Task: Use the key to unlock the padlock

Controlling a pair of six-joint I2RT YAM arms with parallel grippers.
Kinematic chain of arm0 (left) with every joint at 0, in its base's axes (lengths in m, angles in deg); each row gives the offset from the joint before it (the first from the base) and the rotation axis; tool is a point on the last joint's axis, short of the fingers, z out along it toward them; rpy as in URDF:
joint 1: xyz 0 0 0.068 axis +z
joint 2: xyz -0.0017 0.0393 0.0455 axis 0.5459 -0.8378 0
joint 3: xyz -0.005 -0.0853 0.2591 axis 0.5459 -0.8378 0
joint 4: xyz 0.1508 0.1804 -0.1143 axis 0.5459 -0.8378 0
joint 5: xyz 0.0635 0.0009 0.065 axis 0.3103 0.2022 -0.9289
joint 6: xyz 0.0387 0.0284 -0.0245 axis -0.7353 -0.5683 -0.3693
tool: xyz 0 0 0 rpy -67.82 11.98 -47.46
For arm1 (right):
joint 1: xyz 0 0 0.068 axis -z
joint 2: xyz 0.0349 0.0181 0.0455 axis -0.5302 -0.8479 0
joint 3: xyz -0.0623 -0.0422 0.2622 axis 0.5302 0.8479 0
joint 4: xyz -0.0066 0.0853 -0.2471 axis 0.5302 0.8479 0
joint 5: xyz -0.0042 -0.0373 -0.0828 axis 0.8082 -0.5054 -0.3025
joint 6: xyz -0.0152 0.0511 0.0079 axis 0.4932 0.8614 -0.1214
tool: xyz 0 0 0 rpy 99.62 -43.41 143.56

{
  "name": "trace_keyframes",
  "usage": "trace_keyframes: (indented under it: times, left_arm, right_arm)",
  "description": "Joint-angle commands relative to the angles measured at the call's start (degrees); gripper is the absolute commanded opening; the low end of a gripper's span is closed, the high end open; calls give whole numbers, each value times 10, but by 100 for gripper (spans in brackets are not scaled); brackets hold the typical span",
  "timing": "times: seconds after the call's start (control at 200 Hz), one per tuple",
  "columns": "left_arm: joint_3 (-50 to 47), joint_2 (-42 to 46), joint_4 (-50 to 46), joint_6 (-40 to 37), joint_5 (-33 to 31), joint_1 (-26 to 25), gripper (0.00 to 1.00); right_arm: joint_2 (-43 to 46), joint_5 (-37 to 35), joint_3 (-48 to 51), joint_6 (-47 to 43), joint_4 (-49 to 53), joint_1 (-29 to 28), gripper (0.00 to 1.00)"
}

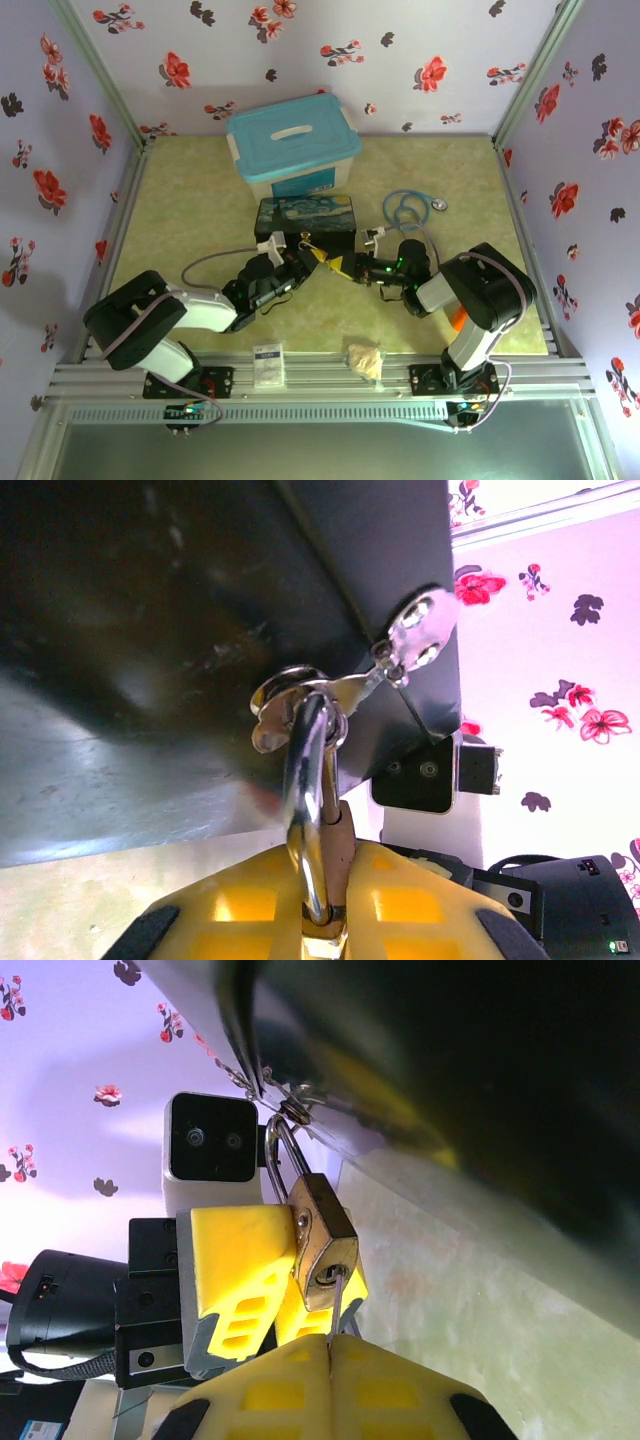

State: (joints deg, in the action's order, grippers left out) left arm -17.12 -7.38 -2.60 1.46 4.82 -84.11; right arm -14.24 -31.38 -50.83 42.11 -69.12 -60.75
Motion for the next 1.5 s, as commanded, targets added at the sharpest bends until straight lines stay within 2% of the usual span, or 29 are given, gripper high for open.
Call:
trace_keyframes:
  times: [0.0,0.645,0.82,1.14,1.365,1.495]
  left_arm:
    - [-4,0,65,4,25,-3,0]
    - [4,-15,116,18,55,-3,0]
    - [-1,-12,131,21,65,-6,0]
    - [5,-26,139,23,71,-7,0]
    - [13,-26,139,21,84,-8,0]
    - [18,-28,140,21,95,-8,0]
  right_arm:
    - [12,9,-11,4,-25,7,0]
    - [-14,-2,-39,-1,-24,13,0]
    - [-28,-4,-46,15,-24,38,0]
    - [-43,-16,-50,36,-25,38,0]
    - [-117,-35,-76,68,-25,49,0]
    - [-130,-44,-82,62,-25,41,0]
